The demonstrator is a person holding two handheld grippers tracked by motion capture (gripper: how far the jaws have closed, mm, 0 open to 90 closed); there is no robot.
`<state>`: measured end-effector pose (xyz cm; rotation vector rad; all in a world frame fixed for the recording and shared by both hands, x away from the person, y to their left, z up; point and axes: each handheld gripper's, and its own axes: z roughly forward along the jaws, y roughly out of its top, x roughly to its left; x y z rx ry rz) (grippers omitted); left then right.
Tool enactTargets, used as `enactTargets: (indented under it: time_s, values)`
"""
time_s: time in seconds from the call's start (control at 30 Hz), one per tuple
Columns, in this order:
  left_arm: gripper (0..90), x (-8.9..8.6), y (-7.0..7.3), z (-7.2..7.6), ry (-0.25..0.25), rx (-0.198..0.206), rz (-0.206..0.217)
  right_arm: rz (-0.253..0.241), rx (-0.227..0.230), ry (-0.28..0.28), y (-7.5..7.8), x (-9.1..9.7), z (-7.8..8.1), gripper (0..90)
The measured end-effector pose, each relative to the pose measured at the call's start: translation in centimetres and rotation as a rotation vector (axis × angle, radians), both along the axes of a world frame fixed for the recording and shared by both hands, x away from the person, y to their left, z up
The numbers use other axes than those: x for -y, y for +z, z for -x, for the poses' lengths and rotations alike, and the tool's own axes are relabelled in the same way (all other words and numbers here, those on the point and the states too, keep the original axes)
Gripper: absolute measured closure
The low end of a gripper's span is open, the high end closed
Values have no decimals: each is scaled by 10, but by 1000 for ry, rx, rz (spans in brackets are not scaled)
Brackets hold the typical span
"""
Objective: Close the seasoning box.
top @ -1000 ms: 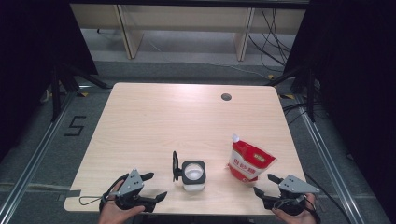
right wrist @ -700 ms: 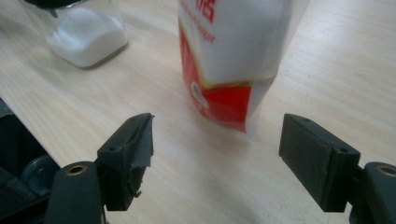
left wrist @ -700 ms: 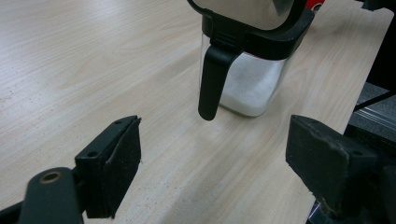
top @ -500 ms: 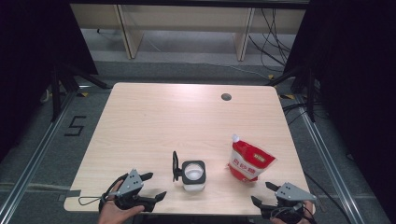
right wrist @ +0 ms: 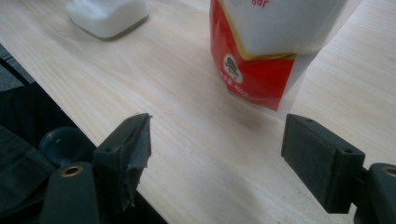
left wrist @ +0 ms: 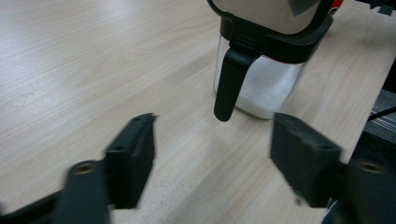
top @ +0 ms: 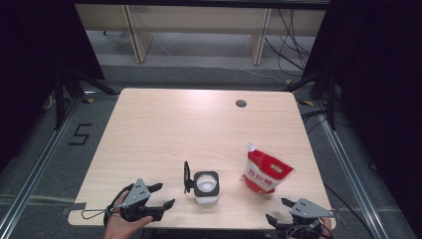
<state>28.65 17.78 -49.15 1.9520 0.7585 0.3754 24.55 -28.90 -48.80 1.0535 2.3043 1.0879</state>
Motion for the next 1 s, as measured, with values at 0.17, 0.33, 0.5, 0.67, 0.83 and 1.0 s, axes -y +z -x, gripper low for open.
enactTargets:
  time_s: [0.17, 0.33, 0.5, 0.67, 0.83, 1.0]
  values:
    - [682, -1, 3, 1, 10, 31, -1, -16, -21, 16, -1, 0, -1, 251]
    - [882, -2, 10, 0, -12, 51, -17, -33, -29, -29, 1, -2, 2, 252]
    - [893, 4, 14, -2, -13, 53, -25, -32, -29, 24, 0, 0, -2, 252]
    - [893, 12, 17, -6, -29, 50, -15, -13, -6, -11, -1, -1, -1, 252]
    - [893, 15, 31, -10, -32, 65, 2, -22, -38, -14, 0, -4, 2, 252]
    - [894, 22, 41, -14, -40, 64, 13, -25, -29, -19, 0, -4, 1, 252]
